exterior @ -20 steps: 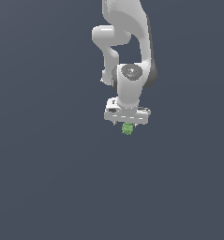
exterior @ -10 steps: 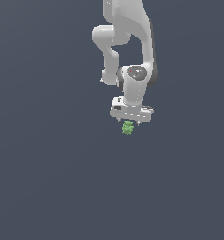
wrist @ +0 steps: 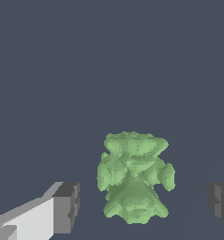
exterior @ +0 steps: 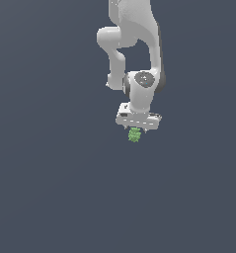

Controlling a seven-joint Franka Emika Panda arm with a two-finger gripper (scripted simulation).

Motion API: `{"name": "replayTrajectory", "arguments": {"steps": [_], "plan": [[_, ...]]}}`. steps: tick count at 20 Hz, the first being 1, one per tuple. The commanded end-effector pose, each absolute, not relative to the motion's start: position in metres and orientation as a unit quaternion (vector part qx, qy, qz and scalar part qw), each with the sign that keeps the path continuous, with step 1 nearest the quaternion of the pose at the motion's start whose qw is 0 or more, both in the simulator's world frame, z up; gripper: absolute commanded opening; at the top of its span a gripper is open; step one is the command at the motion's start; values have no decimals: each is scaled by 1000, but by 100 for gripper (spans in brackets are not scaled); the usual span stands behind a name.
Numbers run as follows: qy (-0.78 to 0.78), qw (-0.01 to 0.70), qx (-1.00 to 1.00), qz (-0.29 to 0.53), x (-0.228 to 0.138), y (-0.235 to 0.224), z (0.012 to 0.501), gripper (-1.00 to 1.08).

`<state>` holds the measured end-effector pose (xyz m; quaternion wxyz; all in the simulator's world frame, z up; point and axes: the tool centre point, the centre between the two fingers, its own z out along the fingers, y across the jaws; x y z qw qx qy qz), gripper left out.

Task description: Pick up the object and move it to a goal position.

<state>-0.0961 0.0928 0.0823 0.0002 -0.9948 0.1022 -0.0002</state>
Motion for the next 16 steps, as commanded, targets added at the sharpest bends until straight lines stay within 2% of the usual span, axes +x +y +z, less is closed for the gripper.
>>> {"name": "replayTrajectory", "arguments": {"steps": [1,12,13,16], "plan": [[102,0,-995,0,-97,93,73,100],[103,0,-995,0,-97,93,41,100],[103,0,-995,0,-97,93,41,-100],[103,0,-995,0,-97,93,41,-100]]}}
